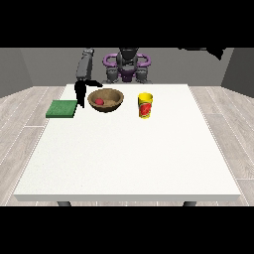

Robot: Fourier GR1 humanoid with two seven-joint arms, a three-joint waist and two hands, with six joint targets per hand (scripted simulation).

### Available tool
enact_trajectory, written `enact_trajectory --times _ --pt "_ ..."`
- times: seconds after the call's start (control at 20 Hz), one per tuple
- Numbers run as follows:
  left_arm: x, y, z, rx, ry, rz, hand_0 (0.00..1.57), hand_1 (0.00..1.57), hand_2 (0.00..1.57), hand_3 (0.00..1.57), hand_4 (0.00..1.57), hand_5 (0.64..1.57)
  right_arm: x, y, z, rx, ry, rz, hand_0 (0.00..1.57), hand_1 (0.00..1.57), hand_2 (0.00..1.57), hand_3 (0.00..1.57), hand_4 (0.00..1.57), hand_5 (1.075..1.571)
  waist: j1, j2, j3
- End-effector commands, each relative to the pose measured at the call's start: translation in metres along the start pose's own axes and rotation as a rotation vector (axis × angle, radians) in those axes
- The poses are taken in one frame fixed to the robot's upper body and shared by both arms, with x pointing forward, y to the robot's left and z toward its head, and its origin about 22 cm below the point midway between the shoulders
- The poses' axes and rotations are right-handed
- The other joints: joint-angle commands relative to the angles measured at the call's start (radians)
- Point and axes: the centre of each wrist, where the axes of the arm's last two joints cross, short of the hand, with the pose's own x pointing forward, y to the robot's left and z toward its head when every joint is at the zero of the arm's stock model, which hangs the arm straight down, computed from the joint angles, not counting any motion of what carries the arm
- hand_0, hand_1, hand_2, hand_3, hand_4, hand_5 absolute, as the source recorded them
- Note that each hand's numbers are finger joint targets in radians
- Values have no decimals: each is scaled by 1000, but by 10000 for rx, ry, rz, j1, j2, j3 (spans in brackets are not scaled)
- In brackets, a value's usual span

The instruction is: Pick the cup and pour the ball into the bowl, then pick the bowl and place it on the pad

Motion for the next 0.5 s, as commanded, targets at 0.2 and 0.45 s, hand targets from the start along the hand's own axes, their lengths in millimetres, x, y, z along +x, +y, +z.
enact_trajectory --times 0.2,0.45 --pt "29 77 17 371 -448 -69 0 0 0 0 281 1509 -31 19 -11 121 107 -170 0 0 0 0 0 1569 -424 411 18" --pt "40 97 21 810 -224 51 0 0 0 0 267 1507 -44 24 -15 717 731 317 0 0 0 0 0 1570 -831 225 18"
